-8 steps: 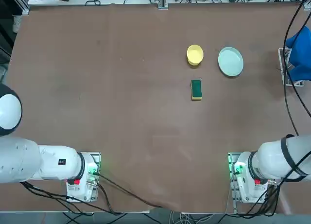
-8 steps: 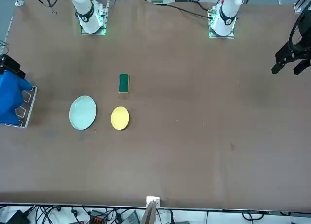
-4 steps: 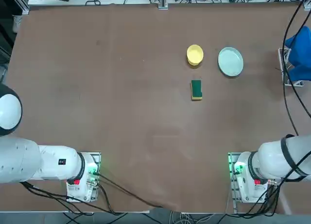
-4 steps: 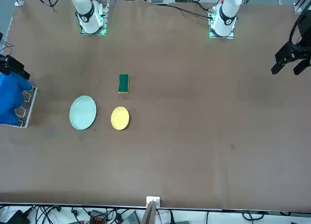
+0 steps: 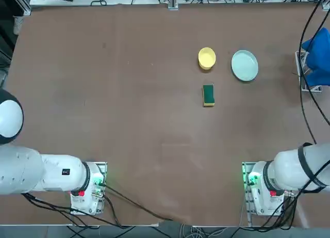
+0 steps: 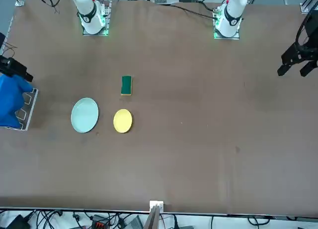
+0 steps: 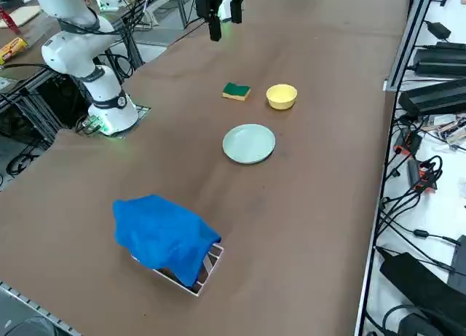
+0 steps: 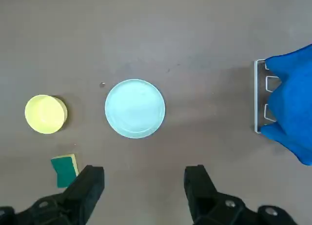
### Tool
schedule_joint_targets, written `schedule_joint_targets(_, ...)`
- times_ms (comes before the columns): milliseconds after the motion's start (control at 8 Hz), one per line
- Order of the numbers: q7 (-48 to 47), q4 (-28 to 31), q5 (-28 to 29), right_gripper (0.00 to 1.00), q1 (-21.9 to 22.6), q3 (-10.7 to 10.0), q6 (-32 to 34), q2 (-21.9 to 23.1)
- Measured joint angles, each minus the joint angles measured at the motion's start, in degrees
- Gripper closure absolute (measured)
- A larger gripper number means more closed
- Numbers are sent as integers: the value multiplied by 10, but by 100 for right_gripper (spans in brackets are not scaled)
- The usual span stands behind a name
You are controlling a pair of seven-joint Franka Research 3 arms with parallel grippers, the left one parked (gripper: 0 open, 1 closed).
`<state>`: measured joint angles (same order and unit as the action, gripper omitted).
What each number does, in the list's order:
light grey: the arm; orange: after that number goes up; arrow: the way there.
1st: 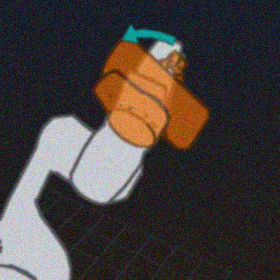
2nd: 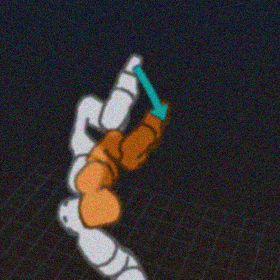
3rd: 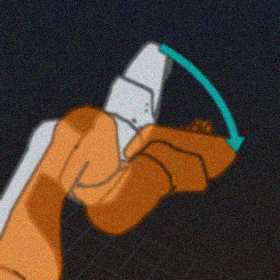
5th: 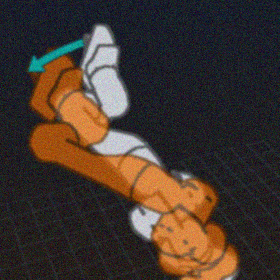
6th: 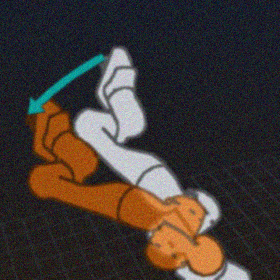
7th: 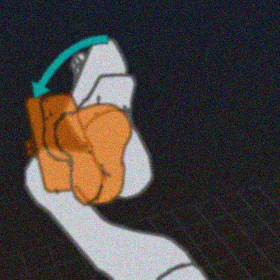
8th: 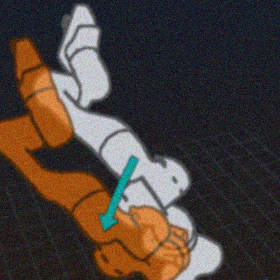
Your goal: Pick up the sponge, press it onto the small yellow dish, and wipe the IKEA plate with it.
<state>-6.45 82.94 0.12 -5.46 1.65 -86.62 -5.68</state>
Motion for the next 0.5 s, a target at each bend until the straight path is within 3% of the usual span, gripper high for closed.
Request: schedule_joint_targets(500,0,1,0,0,7,0,0,-4)
